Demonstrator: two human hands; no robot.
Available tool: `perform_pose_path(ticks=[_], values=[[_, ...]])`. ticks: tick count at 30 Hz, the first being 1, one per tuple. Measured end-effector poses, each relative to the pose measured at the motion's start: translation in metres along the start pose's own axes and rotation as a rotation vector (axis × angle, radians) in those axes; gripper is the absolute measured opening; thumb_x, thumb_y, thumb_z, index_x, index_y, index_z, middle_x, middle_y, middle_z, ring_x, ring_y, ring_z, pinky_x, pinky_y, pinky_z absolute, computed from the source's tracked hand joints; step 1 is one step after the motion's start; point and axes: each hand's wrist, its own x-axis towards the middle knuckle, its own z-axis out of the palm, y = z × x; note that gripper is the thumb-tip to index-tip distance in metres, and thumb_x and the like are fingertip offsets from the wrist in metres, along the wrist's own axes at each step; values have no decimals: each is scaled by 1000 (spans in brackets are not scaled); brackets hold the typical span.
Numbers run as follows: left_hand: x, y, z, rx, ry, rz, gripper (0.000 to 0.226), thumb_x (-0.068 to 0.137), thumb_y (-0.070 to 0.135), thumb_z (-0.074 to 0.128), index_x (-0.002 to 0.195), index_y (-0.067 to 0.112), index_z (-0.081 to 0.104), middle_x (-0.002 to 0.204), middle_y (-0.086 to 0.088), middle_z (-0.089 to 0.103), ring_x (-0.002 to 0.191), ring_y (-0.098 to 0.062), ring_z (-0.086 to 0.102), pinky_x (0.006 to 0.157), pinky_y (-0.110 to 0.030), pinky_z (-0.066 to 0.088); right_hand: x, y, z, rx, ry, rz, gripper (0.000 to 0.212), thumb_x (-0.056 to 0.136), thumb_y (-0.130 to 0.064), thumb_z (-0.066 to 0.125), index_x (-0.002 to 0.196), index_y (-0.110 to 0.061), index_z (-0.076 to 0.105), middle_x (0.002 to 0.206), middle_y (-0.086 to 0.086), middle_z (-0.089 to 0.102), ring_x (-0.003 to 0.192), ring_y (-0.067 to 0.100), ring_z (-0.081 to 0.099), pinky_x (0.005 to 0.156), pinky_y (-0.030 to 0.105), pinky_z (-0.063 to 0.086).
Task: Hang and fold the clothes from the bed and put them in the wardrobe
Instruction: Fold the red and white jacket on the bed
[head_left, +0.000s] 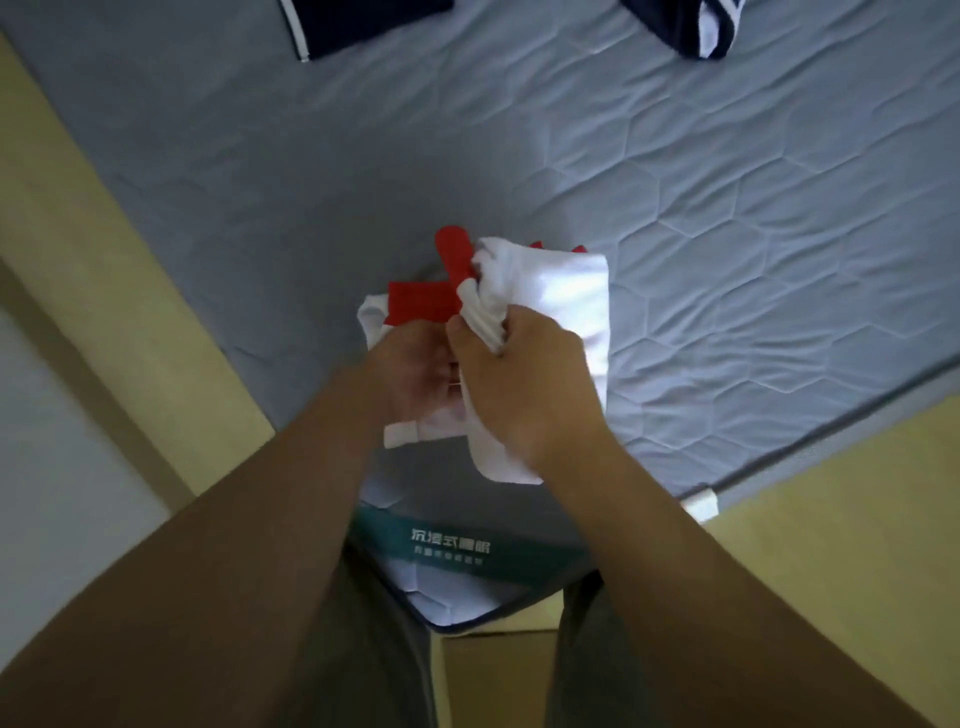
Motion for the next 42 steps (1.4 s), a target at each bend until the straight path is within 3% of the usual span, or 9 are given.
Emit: perform_pose_path(ticks=[2,6,11,18,21,24,29,36,42], values=[[-10,11,-44,63,196,48,33,100,20,50,81,14,77,75,-3,73,67,-15,72,59,-26,57,9,-3,32,-62,-54,-6,33,101,-55,45,103,-27,62,90,-12,67,80,10,65,79,25,55],[-16,14,-93,204,479,178,32,99,44,57,102,17,73,97,-2,75,94,-20,69,82,-32,56,31,2,85,-213,-139,36,31,104,-51,42,120,-27,54,100,-13,52,88,12,54,89,30,49],[-5,9,-91,137,75,76,78,74,75,66,128,20,66,123,-5,69,111,-25,67,96,-40,53,36,18,127,-397,-186,-80,24,103,-36,48,120,-18,51,100,2,64,93,25,65,81,37,53],[14,21,-81,187,118,-56,41,76,34,87,104,8,73,98,-13,77,86,-30,75,68,-45,63,3,36,131,-203,-102,-141,25,91,-41,54,110,-27,62,97,-13,63,88,6,59,80,25,49],[-16,28,-69,157,43,-123,31,80,25,84,103,9,73,96,-12,78,80,-27,76,59,-38,61,-34,24,125,39,268,118,16,92,-43,58,90,-30,66,77,-18,65,76,-1,61,63,7,42],[-74,31,-45,241,137,44,50,76,22,88,119,6,69,112,-16,74,97,-31,73,86,-45,60,-81,-10,114,310,538,520,26,86,-47,63,83,-21,62,73,-8,67,75,16,65,61,26,47],[-219,42,-19,405,526,265,74,70,54,84,130,16,63,124,-6,68,111,-29,66,97,-36,52,-183,-104,104,1170,227,993,56,84,-65,67,109,-14,66,97,12,71,91,30,66,85,40,56],[-402,83,-67,120,555,415,86,72,66,76,135,13,53,124,-6,64,99,-22,62,88,-36,50,-281,-240,111,1655,-224,563,84,87,-71,56,132,0,62,122,31,56,136,43,45,99,58,48],[-532,130,-141,-181,412,585,40,77,42,83,104,20,64,102,-2,71,87,-17,68,65,-29,51,-328,-371,145,1284,-181,330,45,92,-39,69,127,-10,64,112,18,74,105,35,71,93,46,56]])
